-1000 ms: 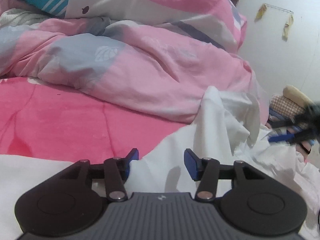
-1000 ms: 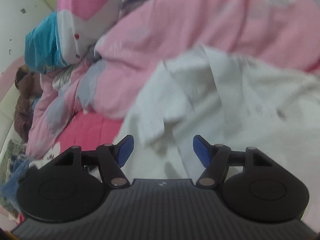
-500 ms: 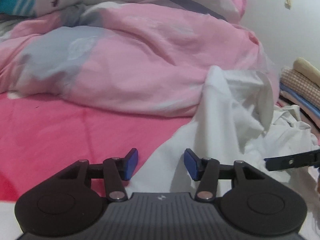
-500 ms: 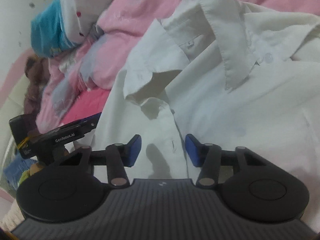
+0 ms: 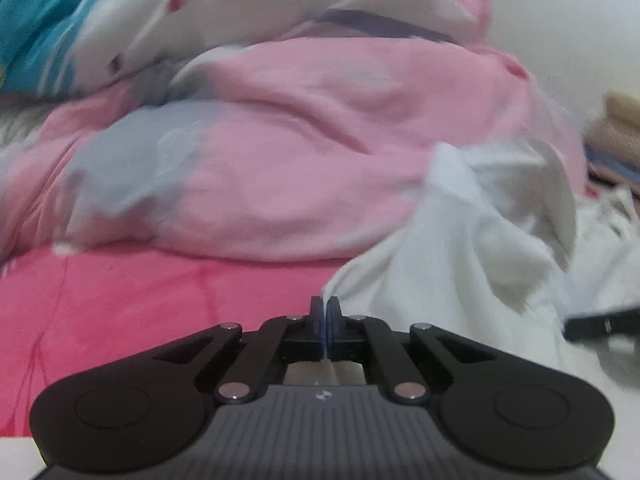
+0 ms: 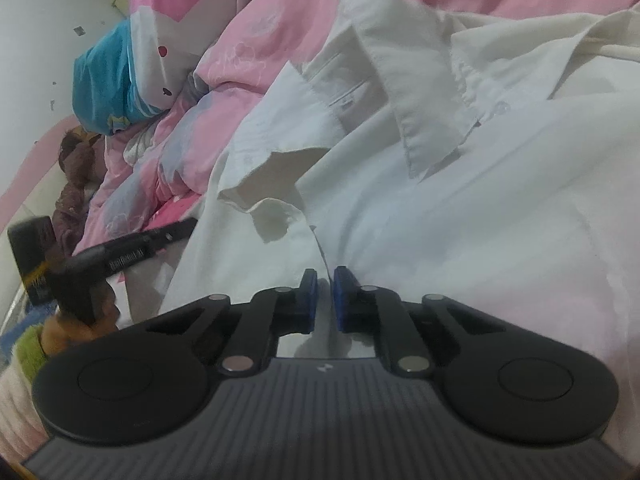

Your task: Fold clothes

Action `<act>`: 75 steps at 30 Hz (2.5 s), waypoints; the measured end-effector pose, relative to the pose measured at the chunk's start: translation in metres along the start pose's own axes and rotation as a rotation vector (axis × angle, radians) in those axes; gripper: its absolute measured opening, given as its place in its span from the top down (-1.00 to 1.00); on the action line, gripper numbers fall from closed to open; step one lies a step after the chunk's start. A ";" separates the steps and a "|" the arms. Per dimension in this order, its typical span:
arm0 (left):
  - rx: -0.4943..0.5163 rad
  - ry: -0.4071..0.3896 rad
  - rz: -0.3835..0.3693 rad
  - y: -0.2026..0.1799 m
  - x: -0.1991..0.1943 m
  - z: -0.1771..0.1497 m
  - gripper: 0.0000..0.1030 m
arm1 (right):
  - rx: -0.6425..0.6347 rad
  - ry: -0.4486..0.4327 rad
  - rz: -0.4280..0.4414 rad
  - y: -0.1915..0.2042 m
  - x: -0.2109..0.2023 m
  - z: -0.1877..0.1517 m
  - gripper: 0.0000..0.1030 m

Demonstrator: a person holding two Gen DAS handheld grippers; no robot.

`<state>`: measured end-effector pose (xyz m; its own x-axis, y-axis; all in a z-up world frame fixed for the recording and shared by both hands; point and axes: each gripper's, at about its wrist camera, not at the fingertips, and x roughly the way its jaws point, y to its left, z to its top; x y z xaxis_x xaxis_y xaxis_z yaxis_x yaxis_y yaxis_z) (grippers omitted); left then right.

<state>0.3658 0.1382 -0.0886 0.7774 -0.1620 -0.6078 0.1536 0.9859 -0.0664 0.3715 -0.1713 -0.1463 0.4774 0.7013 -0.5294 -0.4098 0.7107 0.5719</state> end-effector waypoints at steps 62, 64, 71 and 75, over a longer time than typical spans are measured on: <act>-0.344 -0.068 -0.106 0.040 0.014 -0.029 0.78 | 0.264 -0.049 0.022 0.002 0.040 0.088 0.16; -0.347 -0.068 -0.108 0.041 0.014 -0.029 0.78 | 0.310 -0.027 0.050 0.000 0.049 0.088 0.16; -0.348 -0.068 -0.107 0.040 0.014 -0.029 0.78 | 0.266 -0.080 0.073 0.018 0.044 0.083 0.84; -0.347 -0.068 -0.105 0.040 0.014 -0.029 0.78 | 0.047 -0.205 0.071 0.044 0.029 0.084 0.90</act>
<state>0.3646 0.1763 -0.1225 0.8088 -0.2541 -0.5304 0.0277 0.9173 -0.3972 0.4323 -0.1244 -0.0843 0.5988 0.7199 -0.3510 -0.4133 0.6531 0.6346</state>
